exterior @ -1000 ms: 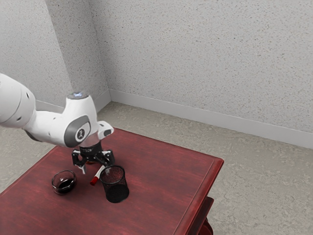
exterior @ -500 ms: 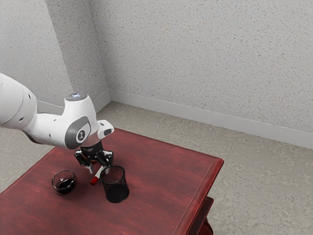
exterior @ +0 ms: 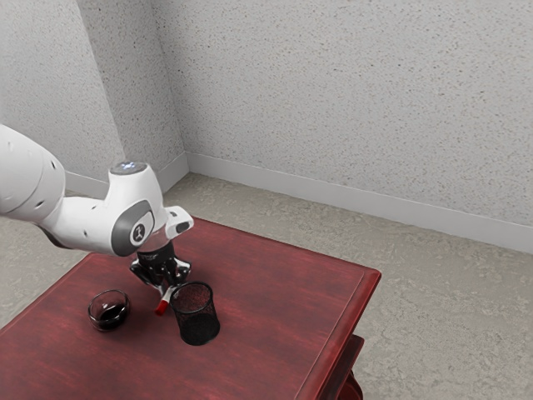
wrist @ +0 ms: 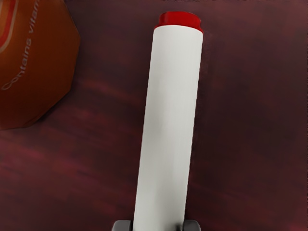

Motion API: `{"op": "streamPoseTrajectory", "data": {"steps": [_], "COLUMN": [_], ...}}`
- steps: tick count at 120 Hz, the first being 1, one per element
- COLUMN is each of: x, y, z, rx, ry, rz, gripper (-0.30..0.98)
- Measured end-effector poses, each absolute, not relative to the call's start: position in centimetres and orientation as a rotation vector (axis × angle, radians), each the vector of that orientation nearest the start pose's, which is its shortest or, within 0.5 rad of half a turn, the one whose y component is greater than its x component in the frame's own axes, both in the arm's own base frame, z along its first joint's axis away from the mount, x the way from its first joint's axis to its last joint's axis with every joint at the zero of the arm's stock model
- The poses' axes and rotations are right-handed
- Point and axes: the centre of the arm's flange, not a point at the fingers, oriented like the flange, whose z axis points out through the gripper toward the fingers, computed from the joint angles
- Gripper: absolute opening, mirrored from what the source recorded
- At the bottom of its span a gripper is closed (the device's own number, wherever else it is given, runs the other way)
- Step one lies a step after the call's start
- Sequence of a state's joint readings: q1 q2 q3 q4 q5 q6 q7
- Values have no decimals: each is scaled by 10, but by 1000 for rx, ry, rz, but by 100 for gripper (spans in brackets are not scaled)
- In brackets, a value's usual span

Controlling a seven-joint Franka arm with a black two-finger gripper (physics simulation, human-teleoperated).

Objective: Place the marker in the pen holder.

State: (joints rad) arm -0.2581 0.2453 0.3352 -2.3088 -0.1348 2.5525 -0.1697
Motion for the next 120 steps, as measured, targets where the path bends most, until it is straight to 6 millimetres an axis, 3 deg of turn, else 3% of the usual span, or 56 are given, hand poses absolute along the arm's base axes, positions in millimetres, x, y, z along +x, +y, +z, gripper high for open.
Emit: {"op": "streamPoseTrajectory", "data": {"steps": [40, 68, 120], "x": [527, 532, 568], "y": [40, 31, 9], "z": [246, 258, 317], "rx": [-3090, -3098, -3107], "ry": [-521, -500, -392], "rz": [-39, -78, -194], "gripper": [-10, -10, -10]}}
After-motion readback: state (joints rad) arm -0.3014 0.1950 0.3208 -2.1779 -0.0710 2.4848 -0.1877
